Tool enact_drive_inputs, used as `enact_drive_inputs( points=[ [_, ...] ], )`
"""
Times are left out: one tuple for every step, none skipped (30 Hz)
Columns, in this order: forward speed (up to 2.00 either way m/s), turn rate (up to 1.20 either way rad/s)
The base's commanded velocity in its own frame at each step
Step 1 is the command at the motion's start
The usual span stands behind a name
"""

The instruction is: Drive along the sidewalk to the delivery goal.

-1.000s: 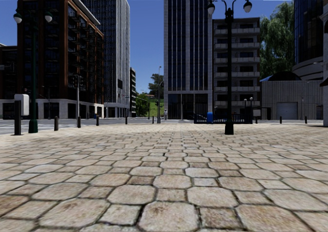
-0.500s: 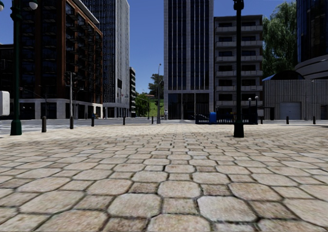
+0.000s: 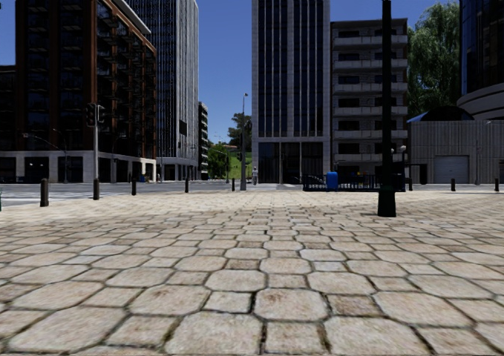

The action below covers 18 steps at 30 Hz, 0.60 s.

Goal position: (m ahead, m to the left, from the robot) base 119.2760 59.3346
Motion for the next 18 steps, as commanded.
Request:
enact_drive_inputs(
  points=[
    [2.00,0.00],
    [2.00,0.00],
    [2.00,0.00],
    [2.00,0.00],
    [2.00,0.00],
    [2.00,0.00],
    [2.00,0.00],
    [2.00,0.00],
    [2.00,0.00],
    [2.00,0.00],
    [2.00,0.00],
    [2.00,0.00],
    [2.00,0.00],
    [2.00,0.00],
    [2.00,0.00],
    [2.00,0.00],
    [2.00,0.00],
    [2.00,0.00]
  ],
)
